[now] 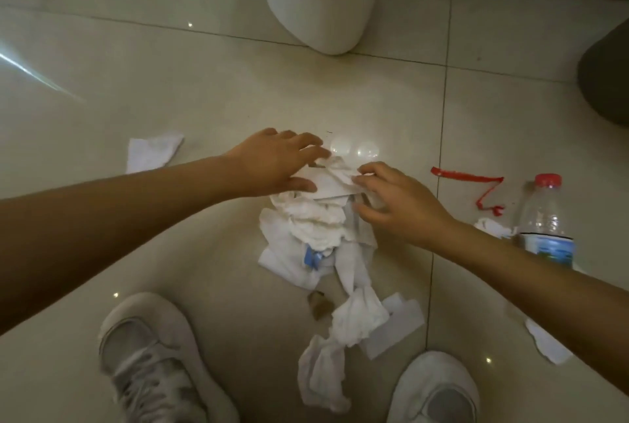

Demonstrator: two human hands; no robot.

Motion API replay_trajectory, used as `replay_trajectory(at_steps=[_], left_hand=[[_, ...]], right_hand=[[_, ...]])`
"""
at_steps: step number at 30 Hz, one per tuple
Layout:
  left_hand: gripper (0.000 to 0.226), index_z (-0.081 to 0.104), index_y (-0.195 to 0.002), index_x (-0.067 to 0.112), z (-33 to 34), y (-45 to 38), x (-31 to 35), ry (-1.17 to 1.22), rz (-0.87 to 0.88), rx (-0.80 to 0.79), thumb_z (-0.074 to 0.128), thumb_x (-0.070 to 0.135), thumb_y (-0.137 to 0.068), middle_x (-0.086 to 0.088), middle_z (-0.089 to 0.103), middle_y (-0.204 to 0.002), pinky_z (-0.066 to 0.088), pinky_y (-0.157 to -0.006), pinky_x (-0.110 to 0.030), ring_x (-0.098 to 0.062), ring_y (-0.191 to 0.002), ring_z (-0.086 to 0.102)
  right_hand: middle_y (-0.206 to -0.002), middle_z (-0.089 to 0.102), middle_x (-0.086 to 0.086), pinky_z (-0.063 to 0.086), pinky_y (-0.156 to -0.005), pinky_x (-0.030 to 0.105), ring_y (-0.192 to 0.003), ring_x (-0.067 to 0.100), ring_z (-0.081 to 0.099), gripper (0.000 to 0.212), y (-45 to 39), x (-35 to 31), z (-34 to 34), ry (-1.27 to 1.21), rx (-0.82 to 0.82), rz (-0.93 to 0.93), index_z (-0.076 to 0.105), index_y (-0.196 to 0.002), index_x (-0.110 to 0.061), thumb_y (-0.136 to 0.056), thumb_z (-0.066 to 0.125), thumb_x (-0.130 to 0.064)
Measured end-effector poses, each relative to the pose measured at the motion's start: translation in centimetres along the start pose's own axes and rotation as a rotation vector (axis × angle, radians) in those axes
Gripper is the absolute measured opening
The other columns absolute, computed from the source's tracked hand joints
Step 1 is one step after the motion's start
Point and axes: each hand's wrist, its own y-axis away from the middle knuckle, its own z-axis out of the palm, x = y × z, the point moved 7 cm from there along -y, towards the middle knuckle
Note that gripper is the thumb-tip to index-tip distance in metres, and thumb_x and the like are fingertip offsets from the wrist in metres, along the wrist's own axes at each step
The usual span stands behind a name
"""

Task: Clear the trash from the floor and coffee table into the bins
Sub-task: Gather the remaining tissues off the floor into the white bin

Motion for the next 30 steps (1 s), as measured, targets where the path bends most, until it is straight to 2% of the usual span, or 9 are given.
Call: replay_trajectory(at_steps=[4,7,11,15,18,22,27,29,30], left_hand=[[0.096,0.016,-0.147,0.033,3.2,2.5,0.7,0.063,-0.100,-0.140,0.049,0.080,-0.071,0.004,0.024,-0.155,0.040,-0.099,-0.040,-0.022,-0.130,0.042],[0.107,0.009,-0.148,0.030,5.3,2.9,2.1,0.040,-0.107,-0.212,0.058,0.078,-0.066,0.002,0.019,-0.156,0.041,-0.098,-0.041,-0.023,-0.128,0.045],[0.073,0.025,-0.143,0.022,6.0,2.1,3.5,-0.087,-0.109,-0.191,0.057,0.053,-0.085,-0.006,0.034,-0.147,0.047,-0.082,-0.037,-0.027,-0.103,0.061],[0.025,0.045,-0.121,0.014,5.2,1.3,4.3,-0.216,-0.022,-0.111,0.044,0.021,-0.096,-0.005,0.056,-0.113,0.040,-0.062,-0.033,-0.025,-0.080,0.062],[0.028,0.049,-0.121,0.018,3.1,1.1,2.9,-0.162,-0.048,-0.008,0.045,0.014,-0.094,-0.004,0.063,-0.100,0.033,-0.057,-0.029,-0.027,-0.077,0.063],[0.023,0.055,-0.117,0.021,0.8,1.5,0.0,0.040,-0.138,0.170,0.051,0.027,-0.094,-0.002,0.067,-0.102,0.036,-0.058,-0.026,-0.026,-0.078,0.063],[0.079,0.028,-0.145,0.026,4.0,-0.1,0.7,0.322,-0.237,-0.127,0.056,0.062,-0.081,-0.005,0.050,-0.138,0.041,-0.085,-0.032,-0.026,-0.115,0.054],[0.084,0.024,-0.147,0.024,4.9,-0.9,2.2,0.460,-0.243,-0.164,0.050,0.069,-0.081,-0.005,0.046,-0.143,0.037,-0.091,-0.030,-0.026,-0.122,0.049],[0.077,0.032,-0.144,0.023,5.0,-1.3,2.7,0.512,-0.249,-0.152,0.048,0.067,-0.083,-0.005,0.050,-0.138,0.036,-0.088,-0.028,-0.025,-0.118,0.052]], right_hand=[[-0.134,0.045,-0.002,0.045,-0.079,0.026,-0.107,0.016,0.052,0.058,0.6,-1.1,2.6,0.048,-0.097,-0.055,0.048,-0.133,-0.020,-0.085,0.052,-0.054],[-0.142,0.037,0.001,0.047,-0.085,0.033,-0.115,0.021,0.049,0.075,0.9,-1.1,3.8,0.152,-0.120,-0.060,0.040,-0.137,-0.021,-0.077,0.049,-0.066],[-0.149,0.027,0.003,0.044,-0.088,0.034,-0.122,0.025,0.045,0.083,1.6,-0.3,4.2,0.207,-0.128,-0.017,0.031,-0.142,-0.019,-0.077,0.058,-0.062],[-0.153,0.023,0.003,0.042,-0.093,0.036,-0.124,0.024,0.044,0.082,2.1,0.0,4.0,0.246,-0.148,0.001,0.029,-0.144,-0.018,-0.079,0.063,-0.055],[-0.149,0.028,0.002,0.042,-0.088,0.035,-0.117,0.024,0.049,0.081,2.2,-0.3,3.1,0.245,-0.104,0.014,0.033,-0.141,-0.016,-0.078,0.063,-0.056],[-0.148,0.028,0.002,0.046,-0.087,0.037,-0.116,0.025,0.049,0.086,2.2,-0.2,1.8,0.242,-0.056,0.037,0.032,-0.142,-0.014,-0.076,0.067,-0.055],[-0.150,0.023,-0.001,0.050,-0.085,0.036,-0.118,0.022,0.047,0.097,1.8,0.2,1.2,0.209,-0.045,0.104,0.028,-0.144,-0.016,-0.070,0.068,-0.063],[-0.149,0.023,-0.002,0.051,-0.083,0.035,-0.118,0.021,0.047,0.100,1.9,0.3,1.2,0.168,-0.043,0.131,0.028,-0.144,-0.016,-0.067,0.069,-0.065],[-0.150,0.023,-0.002,0.052,-0.083,0.035,-0.117,0.021,0.047,0.101,1.9,0.4,1.3,0.155,-0.045,0.141,0.027,-0.144,-0.016,-0.067,0.069,-0.066]])
